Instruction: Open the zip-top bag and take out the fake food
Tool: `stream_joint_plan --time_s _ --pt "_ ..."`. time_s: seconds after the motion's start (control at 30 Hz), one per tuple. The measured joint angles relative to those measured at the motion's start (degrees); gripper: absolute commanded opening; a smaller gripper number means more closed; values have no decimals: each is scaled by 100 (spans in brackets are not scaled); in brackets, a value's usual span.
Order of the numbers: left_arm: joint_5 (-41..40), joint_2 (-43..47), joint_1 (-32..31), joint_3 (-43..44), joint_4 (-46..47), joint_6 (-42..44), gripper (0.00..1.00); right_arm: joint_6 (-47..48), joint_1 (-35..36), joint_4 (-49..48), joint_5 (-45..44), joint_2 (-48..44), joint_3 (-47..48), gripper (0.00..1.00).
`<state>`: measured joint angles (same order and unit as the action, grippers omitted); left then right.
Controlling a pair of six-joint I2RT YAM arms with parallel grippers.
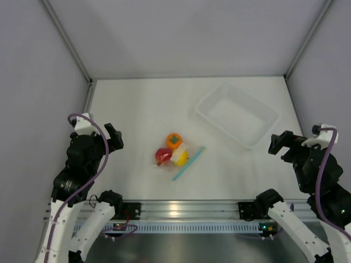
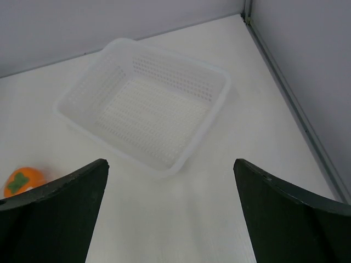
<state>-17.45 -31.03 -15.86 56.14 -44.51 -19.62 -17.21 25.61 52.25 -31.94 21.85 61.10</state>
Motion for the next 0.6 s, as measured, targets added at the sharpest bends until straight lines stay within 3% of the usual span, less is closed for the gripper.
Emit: stream_joint_plan --time_s 0.27,0.47,0.6 --pt "-173 -98 0 0 0 -68 98 -28 2 -146 125 -155 -463 99" --pt "-299 -101 0 0 0 -164 98 -109 4 -588 1176 -302 -866 99" --pt "-323 -103 0 -9 42 -177 99 -654 4 -1364 2146 -269 -1405 99"
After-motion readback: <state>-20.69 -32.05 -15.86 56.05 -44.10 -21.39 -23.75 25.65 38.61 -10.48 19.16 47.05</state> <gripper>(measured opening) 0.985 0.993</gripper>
